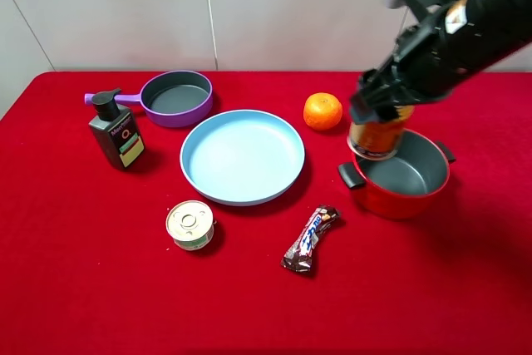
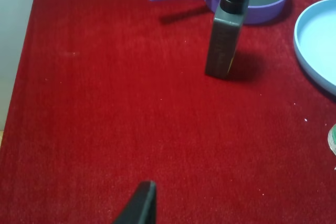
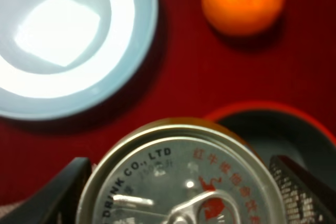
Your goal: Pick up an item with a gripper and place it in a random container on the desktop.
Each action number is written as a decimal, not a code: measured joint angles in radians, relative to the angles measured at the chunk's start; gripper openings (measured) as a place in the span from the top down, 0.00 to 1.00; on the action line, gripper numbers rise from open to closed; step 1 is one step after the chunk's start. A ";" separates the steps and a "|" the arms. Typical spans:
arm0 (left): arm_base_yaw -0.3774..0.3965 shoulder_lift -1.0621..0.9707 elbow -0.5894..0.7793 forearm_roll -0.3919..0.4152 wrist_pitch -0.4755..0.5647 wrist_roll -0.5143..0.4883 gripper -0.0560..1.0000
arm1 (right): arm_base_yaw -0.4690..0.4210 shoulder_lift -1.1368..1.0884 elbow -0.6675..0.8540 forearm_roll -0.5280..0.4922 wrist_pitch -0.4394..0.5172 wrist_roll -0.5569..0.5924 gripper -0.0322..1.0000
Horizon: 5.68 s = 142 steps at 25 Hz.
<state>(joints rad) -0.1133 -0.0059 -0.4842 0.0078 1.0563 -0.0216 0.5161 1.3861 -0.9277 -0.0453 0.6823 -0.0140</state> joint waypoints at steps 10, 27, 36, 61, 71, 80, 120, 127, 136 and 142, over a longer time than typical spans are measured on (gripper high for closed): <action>0.000 0.000 0.000 0.000 0.000 0.000 0.01 | -0.128 -0.024 0.038 0.001 0.004 0.000 0.49; 0.000 0.000 0.000 0.000 0.000 0.000 0.01 | -0.177 0.125 0.047 0.071 -0.105 -0.076 0.49; 0.000 0.000 0.000 0.000 0.000 0.000 0.01 | -0.211 0.222 0.047 0.073 -0.159 -0.079 0.49; 0.000 0.000 0.000 0.000 0.000 0.000 0.01 | -0.219 0.331 0.047 0.074 -0.203 -0.079 0.49; 0.000 0.000 0.000 0.000 0.000 0.000 0.01 | -0.219 0.331 0.047 0.074 -0.203 -0.079 0.49; 0.000 0.000 0.000 0.000 0.000 0.000 0.01 | -0.219 0.331 0.047 0.074 -0.202 -0.079 0.49; 0.000 0.000 0.000 0.000 0.000 0.000 0.01 | -0.219 0.134 0.047 0.079 -0.068 -0.079 0.30; 0.000 0.000 0.000 0.000 0.000 0.000 0.01 | -0.219 -0.003 0.047 0.087 0.079 -0.079 0.30; 0.000 0.000 0.000 0.000 0.000 0.000 0.01 | -0.219 -0.149 0.047 0.094 0.261 -0.079 0.30; 0.000 0.000 0.000 0.000 0.000 0.000 0.01 | -0.219 -0.267 0.132 0.094 0.284 -0.076 0.30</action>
<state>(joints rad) -0.1133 -0.0059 -0.4842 0.0078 1.0563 -0.0216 0.2967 1.1190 -0.7957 0.0492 0.9664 -0.0899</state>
